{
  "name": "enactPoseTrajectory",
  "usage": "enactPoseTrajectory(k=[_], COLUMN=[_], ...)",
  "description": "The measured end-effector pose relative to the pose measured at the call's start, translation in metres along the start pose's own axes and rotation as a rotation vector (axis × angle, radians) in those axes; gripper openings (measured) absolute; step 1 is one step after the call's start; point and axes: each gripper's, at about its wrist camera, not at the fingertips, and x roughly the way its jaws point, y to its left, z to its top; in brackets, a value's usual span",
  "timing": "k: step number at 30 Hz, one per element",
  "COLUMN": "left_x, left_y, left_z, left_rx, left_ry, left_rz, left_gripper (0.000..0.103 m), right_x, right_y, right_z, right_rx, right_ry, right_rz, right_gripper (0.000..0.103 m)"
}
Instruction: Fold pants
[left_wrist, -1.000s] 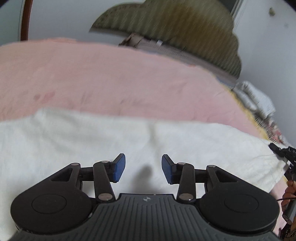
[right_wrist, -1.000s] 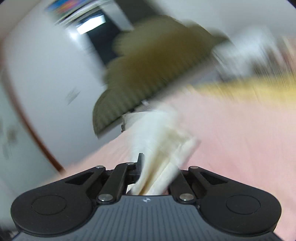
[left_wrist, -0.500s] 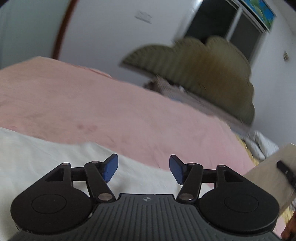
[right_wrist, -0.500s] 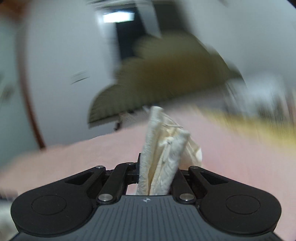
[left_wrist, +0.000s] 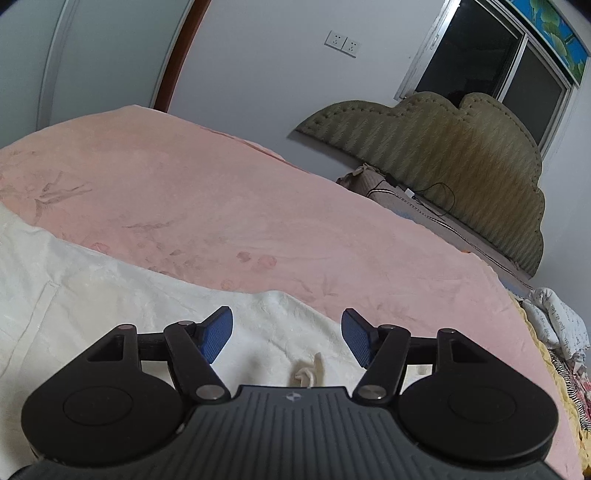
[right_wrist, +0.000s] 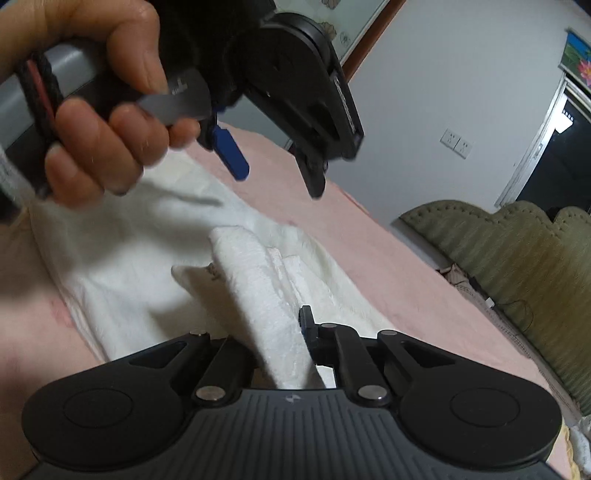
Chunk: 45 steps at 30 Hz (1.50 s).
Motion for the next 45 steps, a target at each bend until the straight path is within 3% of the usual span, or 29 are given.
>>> enactPoseTrajectory(k=[3, 7, 10, 11, 13, 14, 16, 18, 20, 21, 23, 28, 31, 34, 37, 39, 40, 41, 42, 45], left_x=[-0.003, -0.002, -0.001, 0.001, 0.007, 0.009, 0.009, 0.006, 0.003, 0.002, -0.001, -0.005, 0.004, 0.02, 0.04, 0.054, 0.058, 0.062, 0.065, 0.067], left_y=[0.003, -0.003, -0.015, -0.022, -0.038, -0.046, -0.057, -0.056, -0.046, -0.038, -0.016, 0.034, 0.035, 0.035, 0.04, 0.038, 0.036, 0.033, 0.03, 0.023], left_z=[-0.007, -0.007, -0.005, -0.006, -0.012, -0.016, -0.02, -0.018, -0.013, -0.009, -0.005, -0.026, -0.043, -0.057, -0.065, -0.067, -0.067, -0.066, -0.063, -0.036], left_rx=[0.016, 0.037, 0.085, 0.108, 0.163, 0.188, 0.205, 0.198, 0.194, 0.179, 0.092, -0.282, -0.463, -0.628, -0.751, -0.745, -0.726, -0.689, -0.646, -0.503], left_ry=[-0.003, 0.017, 0.022, 0.033, 0.051, 0.044, 0.017, 0.002, 0.026, 0.065, 0.163, 0.439, 0.541, 0.565, 0.559, 0.575, 0.594, 0.612, 0.615, 0.544], left_rz=[0.014, -0.004, -0.039, -0.052, -0.09, -0.103, -0.087, -0.079, -0.086, -0.079, -0.126, -0.45, -0.596, -0.627, -0.63, -0.644, -0.631, -0.597, -0.56, -0.533], left_gripper=[0.067, 0.067, 0.069, 0.069, 0.069, 0.07, 0.07, 0.07, 0.073, 0.073, 0.073, 0.074, 0.087, 0.092, 0.097, 0.084, 0.059, 0.026, 0.016, 0.009], right_x=[0.027, 0.014, -0.024, -0.039, -0.061, -0.066, -0.061, -0.045, -0.033, -0.031, -0.031, -0.043, -0.057, -0.074, -0.084, -0.09, -0.09, -0.089, -0.086, -0.076], right_y=[0.006, 0.011, -0.014, -0.03, -0.067, -0.083, -0.101, -0.094, -0.073, -0.061, -0.047, -0.082, -0.104, -0.103, -0.086, -0.069, -0.063, -0.057, -0.053, -0.053], right_z=[0.008, 0.016, 0.012, 0.009, -0.001, -0.006, -0.011, -0.01, -0.008, -0.007, -0.009, -0.017, -0.015, -0.009, -0.005, -0.004, -0.004, -0.002, -0.001, 0.008], right_rx=[0.024, -0.042, -0.009, 0.047, 0.191, 0.261, 0.357, 0.363, 0.297, 0.258, 0.233, 0.455, 0.522, 0.459, 0.345, 0.252, 0.219, 0.188, 0.163, 0.146], right_ry=[0.075, 0.114, 0.121, 0.117, 0.096, 0.075, 0.055, 0.075, 0.093, 0.094, 0.084, 0.013, -0.077, -0.151, -0.147, -0.138, -0.13, -0.117, -0.11, -0.108], right_rz=[0.04, 0.046, 0.16, 0.202, 0.226, 0.222, 0.195, 0.216, 0.249, 0.251, 0.252, 0.253, 0.221, 0.194, 0.185, 0.183, 0.18, 0.171, 0.154, 0.119], right_gripper=[0.008, 0.01, 0.015, 0.02, 0.045, 0.067, 0.065, 0.043, 0.039, 0.026, 0.018, 0.015, 0.015, 0.015, 0.015, 0.015, 0.015, 0.015, 0.015, 0.015])
